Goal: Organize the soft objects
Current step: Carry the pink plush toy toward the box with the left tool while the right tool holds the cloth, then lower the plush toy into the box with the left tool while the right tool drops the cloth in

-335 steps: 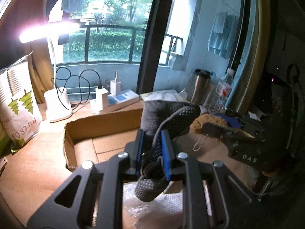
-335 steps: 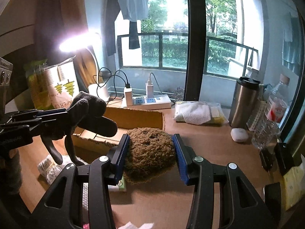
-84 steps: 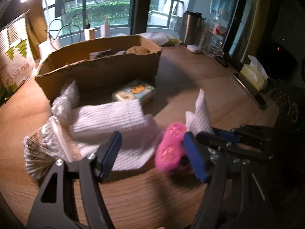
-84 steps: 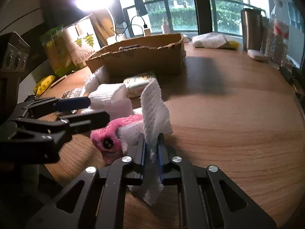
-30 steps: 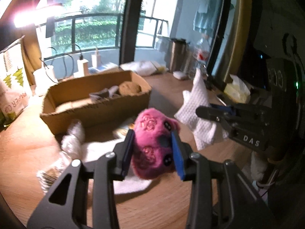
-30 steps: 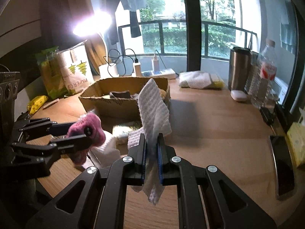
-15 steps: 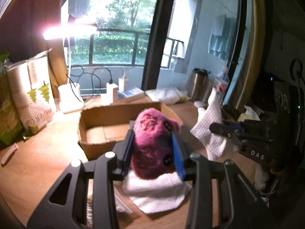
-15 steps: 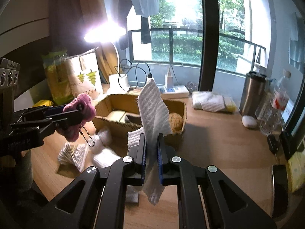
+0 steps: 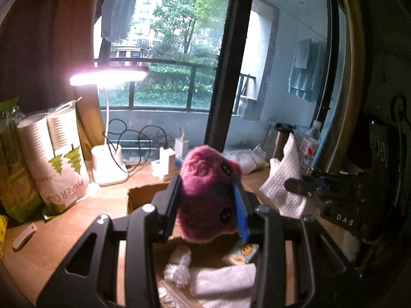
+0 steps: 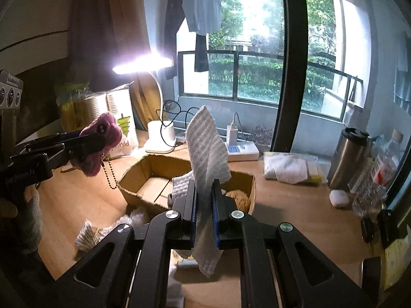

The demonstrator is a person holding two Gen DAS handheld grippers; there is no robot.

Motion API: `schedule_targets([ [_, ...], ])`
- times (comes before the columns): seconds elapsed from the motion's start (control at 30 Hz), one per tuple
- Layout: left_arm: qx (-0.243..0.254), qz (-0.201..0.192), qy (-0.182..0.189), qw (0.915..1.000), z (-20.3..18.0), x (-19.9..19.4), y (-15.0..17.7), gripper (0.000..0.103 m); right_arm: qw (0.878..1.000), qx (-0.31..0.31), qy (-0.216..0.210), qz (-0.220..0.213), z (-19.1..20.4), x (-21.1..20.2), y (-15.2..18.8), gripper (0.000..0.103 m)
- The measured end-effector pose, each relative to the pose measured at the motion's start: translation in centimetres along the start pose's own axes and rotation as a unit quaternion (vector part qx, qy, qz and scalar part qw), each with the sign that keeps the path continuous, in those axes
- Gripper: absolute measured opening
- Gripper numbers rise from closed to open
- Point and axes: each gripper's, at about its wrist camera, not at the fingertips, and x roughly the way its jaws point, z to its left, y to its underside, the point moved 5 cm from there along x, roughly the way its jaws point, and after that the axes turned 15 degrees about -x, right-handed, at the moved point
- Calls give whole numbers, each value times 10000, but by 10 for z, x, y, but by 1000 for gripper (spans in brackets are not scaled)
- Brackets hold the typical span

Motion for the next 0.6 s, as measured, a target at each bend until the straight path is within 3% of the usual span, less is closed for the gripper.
schedule_targets([
  [0.37, 104, -201, -33, 9997, 6, 36, -16, 39, 9999, 77, -22, -113, -18, 30, -12, 11],
  [0.6, -28, 30, -189, 9998, 20, 73, -8, 39, 9998, 171, -102, -91, -31, 54, -10, 11],
])
